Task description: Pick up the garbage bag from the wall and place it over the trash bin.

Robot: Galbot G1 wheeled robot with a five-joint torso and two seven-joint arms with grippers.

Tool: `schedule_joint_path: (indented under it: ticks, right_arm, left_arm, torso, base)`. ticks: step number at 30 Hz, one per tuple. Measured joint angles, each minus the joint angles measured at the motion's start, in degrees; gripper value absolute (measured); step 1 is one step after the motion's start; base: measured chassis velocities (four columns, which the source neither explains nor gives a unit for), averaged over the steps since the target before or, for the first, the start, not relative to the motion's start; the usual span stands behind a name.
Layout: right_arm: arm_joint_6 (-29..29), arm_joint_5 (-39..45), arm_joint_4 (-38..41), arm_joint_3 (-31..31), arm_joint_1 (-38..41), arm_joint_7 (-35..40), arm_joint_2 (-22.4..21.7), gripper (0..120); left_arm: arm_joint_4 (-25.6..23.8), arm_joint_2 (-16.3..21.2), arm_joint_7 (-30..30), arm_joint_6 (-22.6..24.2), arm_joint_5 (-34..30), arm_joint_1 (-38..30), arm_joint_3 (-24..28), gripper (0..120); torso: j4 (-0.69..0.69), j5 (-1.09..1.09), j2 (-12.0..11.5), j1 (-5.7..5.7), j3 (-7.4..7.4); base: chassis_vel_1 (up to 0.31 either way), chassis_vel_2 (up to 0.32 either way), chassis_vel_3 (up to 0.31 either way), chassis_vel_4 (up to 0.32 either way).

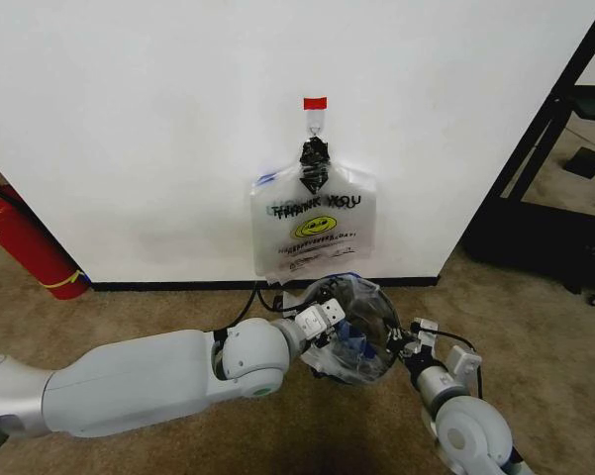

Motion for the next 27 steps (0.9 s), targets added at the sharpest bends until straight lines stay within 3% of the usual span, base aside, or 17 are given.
schedule_joint_path:
  ticks: [3, 7, 13, 19, 20, 21, 24, 27]
  right_arm:
    - [-0.05, 0.44, 0.07, -0.14, 0.08, 0.36, 0.02, 1]
    - [-0.05, 0.43, 0.10, -0.16, 0.02, 0.39, 0.09, 1]
    - [-0.05, 0.29, -0.12, -0.25, 0.07, 0.63, 0.47, 1]
    - [-1.00, 3.88, -0.25, 0.60, 0.74, 3.22, 1.84, 1]
    - [-1.00, 3.88, -0.25, 0.60, 0.74, 3.22, 1.84, 1]
    - [-1.26, 5.34, -0.24, 1.28, 0.98, 4.22, 2.29, 1]
    - [-1.56, 7.39, -0.24, 2.41, 1.49, 5.63, 2.93, 1]
    - [-2.26, 10.49, -0.04, 4.15, 2.19, 7.46, 3.68, 1]
  left_arm:
    - [0.02, 0.49, -0.20, -0.06, -0.16, -0.04, 0.53, 8]
    - [0.04, 0.46, -0.52, -0.09, -0.14, 0.13, 0.51, 0]
    - [-0.75, 0.37, -0.41, -1.37, -0.12, 0.42, -0.79, 0]
    - [-0.84, 0.79, 0.74, -11.57, 0.61, 3.23, -3.74, 0]
    - [-0.84, 0.79, 0.74, -11.57, 0.61, 3.23, -3.74, 0]
    - [-1.21, 1.30, 1.00, -16.04, 0.73, 5.22, -5.41, 0]
    - [-2.29, 2.00, 1.66, -19.88, 0.66, 8.86, -8.66, 0]
    - [-3.84, 2.79, 3.18, -23.33, 0.61, 16.38, -15.83, 0]
  torso:
    - [0.00, 0.00, 0.00, 0.00, 0.00]
    - [0.00, 0.00, 0.00, 0.00, 0.00]
    - [-0.01, 0.00, 0.00, 0.00, 0.00]
    - [0.00, 0.00, 0.00, 0.00, 0.00]
    - [0.00, 0.00, 0.00, 0.00, 0.00]
    - [-0.01, 0.00, 0.00, 0.00, 0.00]
    - [0.00, 0.00, 0.00, 0.00, 0.00]
    - [0.01, -0.01, 0.00, 0.00, 0.00]
  base:
    - [0.000, 0.000, 0.000, 0.000]
    - [0.000, 0.000, 0.000, 0.000]
    - [0.000, 0.000, 0.000, 0.000]
    - [0.000, 0.000, 0.000, 0.000]
    - [0.000, 0.000, 0.000, 0.000]
    - [0.000, 0.000, 0.000, 0.000]
    - [0.000, 0.000, 0.000, 0.000]
    - [0.000, 0.000, 0.000, 0.000]
